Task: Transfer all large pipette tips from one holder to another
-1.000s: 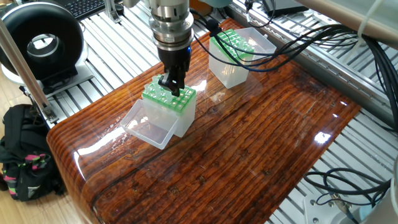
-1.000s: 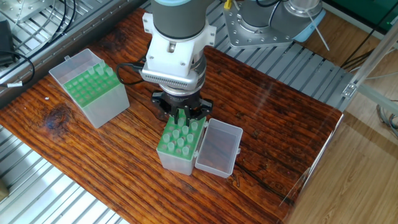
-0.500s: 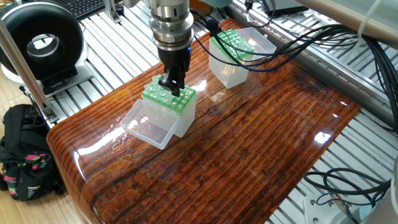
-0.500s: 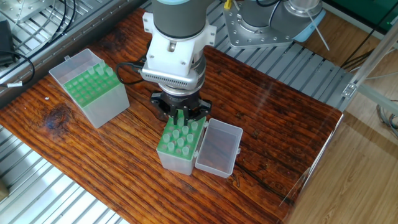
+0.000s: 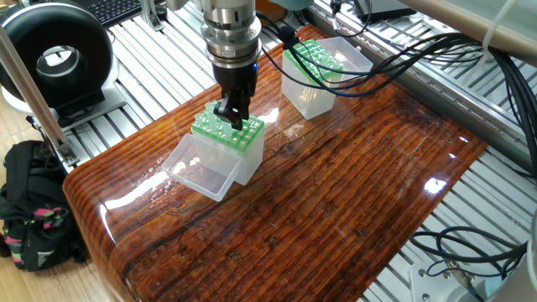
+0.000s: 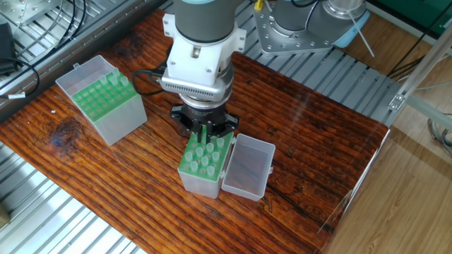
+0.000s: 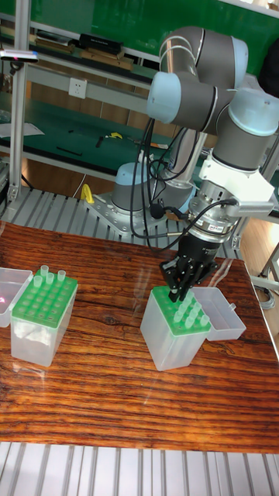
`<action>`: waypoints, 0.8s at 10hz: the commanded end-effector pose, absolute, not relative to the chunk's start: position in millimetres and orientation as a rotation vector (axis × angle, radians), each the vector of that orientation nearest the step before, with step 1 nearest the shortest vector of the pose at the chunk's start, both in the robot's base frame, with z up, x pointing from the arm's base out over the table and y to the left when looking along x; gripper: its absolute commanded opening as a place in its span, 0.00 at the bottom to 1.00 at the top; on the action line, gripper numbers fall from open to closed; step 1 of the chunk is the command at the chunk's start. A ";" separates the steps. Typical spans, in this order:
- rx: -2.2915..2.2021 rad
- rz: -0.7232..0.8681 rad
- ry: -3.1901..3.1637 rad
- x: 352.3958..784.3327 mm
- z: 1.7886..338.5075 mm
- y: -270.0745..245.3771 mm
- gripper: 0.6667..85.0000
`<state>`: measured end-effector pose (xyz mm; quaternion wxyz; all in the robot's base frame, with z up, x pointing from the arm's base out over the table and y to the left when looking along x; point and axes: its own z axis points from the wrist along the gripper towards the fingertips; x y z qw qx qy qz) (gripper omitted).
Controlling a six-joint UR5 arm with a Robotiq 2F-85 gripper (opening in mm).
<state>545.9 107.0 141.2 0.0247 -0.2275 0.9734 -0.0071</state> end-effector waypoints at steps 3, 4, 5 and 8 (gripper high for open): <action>-0.679 0.012 3.018 542.4 143.8 111.5 0.09; -0.679 0.013 3.020 541.5 145.2 110.5 0.07; -0.679 0.013 3.020 540.8 147.6 109.4 0.04; -0.681 0.028 3.020 537.2 155.3 109.6 0.02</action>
